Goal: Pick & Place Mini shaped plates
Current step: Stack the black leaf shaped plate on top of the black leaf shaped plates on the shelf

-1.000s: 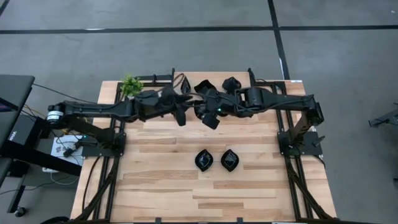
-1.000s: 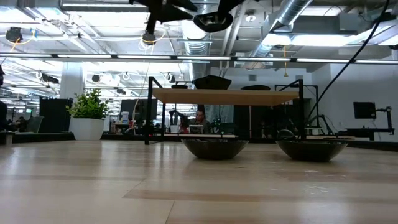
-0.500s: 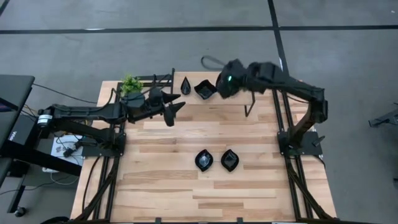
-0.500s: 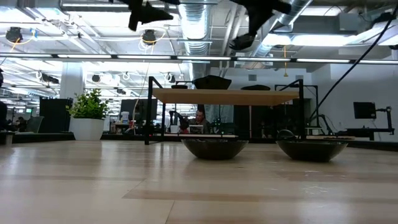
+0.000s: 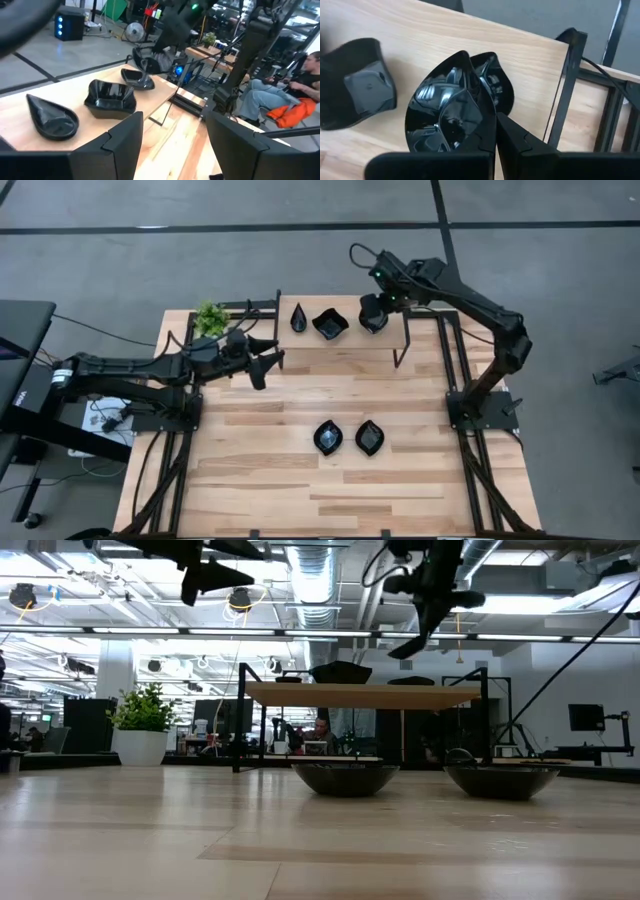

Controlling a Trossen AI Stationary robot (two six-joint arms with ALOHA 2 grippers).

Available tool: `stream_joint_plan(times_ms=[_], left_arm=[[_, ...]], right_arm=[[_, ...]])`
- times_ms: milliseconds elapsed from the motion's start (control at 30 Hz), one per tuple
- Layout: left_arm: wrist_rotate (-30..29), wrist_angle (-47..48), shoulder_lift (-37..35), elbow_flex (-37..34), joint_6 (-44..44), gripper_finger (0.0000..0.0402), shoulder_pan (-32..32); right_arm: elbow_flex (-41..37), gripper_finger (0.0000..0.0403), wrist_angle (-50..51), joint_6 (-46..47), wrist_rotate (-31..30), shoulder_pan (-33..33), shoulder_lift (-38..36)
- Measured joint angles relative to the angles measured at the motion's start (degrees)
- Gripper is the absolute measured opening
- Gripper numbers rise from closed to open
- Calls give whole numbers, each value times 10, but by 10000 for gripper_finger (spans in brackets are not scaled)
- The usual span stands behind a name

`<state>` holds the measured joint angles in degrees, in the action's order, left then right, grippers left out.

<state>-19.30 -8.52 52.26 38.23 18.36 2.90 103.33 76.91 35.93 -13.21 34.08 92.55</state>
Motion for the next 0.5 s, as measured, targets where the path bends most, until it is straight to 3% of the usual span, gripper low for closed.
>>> stream_joint_plan(times_ms=[500], left_arm=[[0, -12, -23, -24, 21, 214, -4]], right_arm=[[-85, 0, -75, 32, -5, 21, -5]])
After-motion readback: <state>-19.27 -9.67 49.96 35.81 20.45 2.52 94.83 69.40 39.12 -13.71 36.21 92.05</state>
